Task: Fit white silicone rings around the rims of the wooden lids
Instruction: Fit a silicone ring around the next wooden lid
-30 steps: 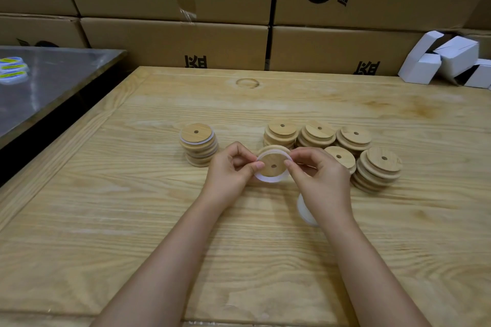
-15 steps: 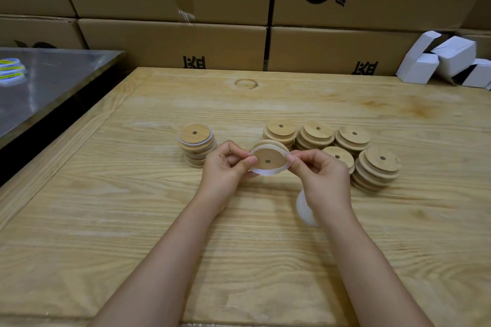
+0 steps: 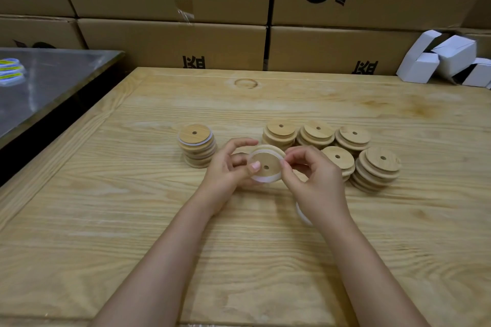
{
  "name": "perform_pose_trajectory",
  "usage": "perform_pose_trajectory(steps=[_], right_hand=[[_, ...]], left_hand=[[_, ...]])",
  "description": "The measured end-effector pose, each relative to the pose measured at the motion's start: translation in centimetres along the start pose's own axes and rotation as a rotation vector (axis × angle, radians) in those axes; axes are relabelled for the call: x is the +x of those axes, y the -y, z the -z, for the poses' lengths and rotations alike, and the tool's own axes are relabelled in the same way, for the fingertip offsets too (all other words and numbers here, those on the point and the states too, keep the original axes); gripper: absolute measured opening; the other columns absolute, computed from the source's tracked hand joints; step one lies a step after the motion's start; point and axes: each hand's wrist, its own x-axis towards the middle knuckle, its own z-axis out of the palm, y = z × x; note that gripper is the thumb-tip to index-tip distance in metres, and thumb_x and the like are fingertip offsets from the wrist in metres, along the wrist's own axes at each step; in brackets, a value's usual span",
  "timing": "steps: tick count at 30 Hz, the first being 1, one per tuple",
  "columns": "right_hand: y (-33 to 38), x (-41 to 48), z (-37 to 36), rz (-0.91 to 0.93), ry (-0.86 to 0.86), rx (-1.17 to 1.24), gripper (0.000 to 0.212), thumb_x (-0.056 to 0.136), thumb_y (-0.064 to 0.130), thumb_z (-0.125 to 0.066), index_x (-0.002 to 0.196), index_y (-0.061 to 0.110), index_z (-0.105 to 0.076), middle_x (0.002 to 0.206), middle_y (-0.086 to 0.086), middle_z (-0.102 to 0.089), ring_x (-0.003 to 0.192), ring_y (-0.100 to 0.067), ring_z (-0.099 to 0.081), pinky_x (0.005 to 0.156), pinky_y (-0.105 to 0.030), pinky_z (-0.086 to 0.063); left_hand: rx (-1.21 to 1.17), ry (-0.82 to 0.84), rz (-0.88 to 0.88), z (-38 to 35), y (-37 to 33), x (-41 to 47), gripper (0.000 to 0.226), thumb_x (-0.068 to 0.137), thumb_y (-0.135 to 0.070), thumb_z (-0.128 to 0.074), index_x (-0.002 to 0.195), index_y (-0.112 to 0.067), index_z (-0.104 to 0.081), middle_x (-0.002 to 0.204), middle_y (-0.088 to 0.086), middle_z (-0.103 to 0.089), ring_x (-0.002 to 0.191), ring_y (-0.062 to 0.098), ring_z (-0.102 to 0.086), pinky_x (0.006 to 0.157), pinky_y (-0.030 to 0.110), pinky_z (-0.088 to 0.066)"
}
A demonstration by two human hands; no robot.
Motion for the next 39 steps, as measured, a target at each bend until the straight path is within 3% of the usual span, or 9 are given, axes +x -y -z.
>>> perform_pose_trajectory(steps=[4,8,10,13,16,21,25,32,39], right_hand=[[0.0,-0.4,-0.3,0.136,0.079,-0.174,0.009,0.08,0.005,-0.066,0.079,0.01,-0.06,0.081,0.002,-0.061,0.079,-0.008,-0.056,0.073,-0.024,-0.046],[-0.2,-0.3,-0.2,0.123,0.077,-0.243,0.008,0.081,0.012,-0.067,0.084,0.013,-0.06,0.082,0.007,-0.061,0.081,-0.004,-0.053,0.072,-0.016,-0.041],[-0.2,-0.3,-0.2,0.126,0.072,-0.278,0.01,0.081,0.012,-0.067,0.085,0.014,-0.059,0.082,0.009,-0.059,0.081,-0.003,-0.051,0.07,-0.014,-0.039],[-0.2,-0.5,-0.6,0.15,0.055,-0.319,0.008,0.082,0.01,-0.066,0.085,0.01,-0.059,0.081,0.006,-0.06,0.075,-0.005,-0.051,0.069,-0.022,-0.042],[-0.1,-0.5,-0.7,0.09,0.013,-0.251,0.006,0.082,0.008,-0.065,0.083,0.011,-0.06,0.078,0.004,-0.063,0.075,-0.01,-0.059,0.07,-0.027,-0.047],[0.0,-0.2,-0.5,-0.09,-0.024,-0.009,0.022,0.081,0.007,-0.066,0.074,0.026,-0.057,0.075,0.008,-0.065,0.07,-0.002,-0.061,0.068,-0.015,-0.05],[-0.1,0.0,-0.5,-0.139,0.01,0.084,0.023,0.081,0.007,-0.067,0.072,0.027,-0.06,0.075,0.009,-0.067,0.072,-0.001,-0.063,0.067,-0.013,-0.049],[-0.1,0.1,-0.2,-0.134,0.084,0.144,0.021,0.082,0.006,-0.068,0.073,0.025,-0.064,0.081,0.014,-0.069,0.075,0.0,-0.064,0.069,-0.014,-0.05],[0.2,-0.1,-0.4,-0.094,0.114,0.053,0.018,0.082,0.012,-0.069,0.075,0.028,-0.063,0.081,0.01,-0.069,0.079,-0.004,-0.064,0.077,-0.026,-0.054]], left_hand=[[0.231,0.064,-0.06,-0.5,0.2,-0.3,0.02,0.08,-0.017,-0.066,0.099,-0.01,-0.063,0.083,0.006,-0.061,0.062,0.018,-0.06,0.037,0.026,-0.047],[0.251,0.008,-0.124,-0.8,0.1,-0.1,0.016,0.077,-0.018,-0.064,0.09,-0.009,-0.064,0.084,0.009,-0.064,0.074,0.016,-0.059,0.063,0.028,-0.05],[0.18,-0.036,-0.099,-0.8,0.1,0.0,0.01,0.08,-0.012,-0.067,0.088,-0.008,-0.062,0.082,0.011,-0.063,0.075,0.021,-0.059,0.064,0.032,-0.05],[0.082,-0.053,-0.068,-0.7,0.1,0.0,0.008,0.081,-0.007,-0.061,0.088,-0.004,-0.059,0.082,0.016,-0.061,0.074,0.028,-0.058,0.059,0.041,-0.055],[0.075,-0.042,-0.079,-0.9,-0.1,-0.1,0.006,0.081,-0.005,-0.059,0.087,-0.005,-0.059,0.08,0.012,-0.062,0.073,0.019,-0.061,0.059,0.039,-0.056],[0.037,-0.073,-0.08,-1.2,-0.1,-0.1,0.013,0.087,0.006,-0.052,0.09,-0.006,-0.057,0.078,0.006,-0.061,0.065,0.006,-0.063,0.05,0.023,-0.053],[-0.033,-0.076,-0.055,-1.1,0.1,0.0,0.012,0.088,0.004,-0.051,0.091,-0.006,-0.057,0.08,0.008,-0.06,0.072,0.015,-0.061,0.057,0.035,-0.058],[-0.103,-0.064,-0.054,-0.3,0.4,0.3,0.012,0.077,-0.013,-0.065,0.086,-0.009,-0.059,0.075,0.001,-0.064,0.075,0.017,-0.062,0.062,0.043,-0.058],[-0.158,-0.077,-0.068,0.0,0.4,0.4,0.004,0.078,-0.018,-0.061,0.079,-0.014,-0.06,0.071,0.001,-0.063,0.07,0.015,-0.063,0.058,0.036,-0.055]])
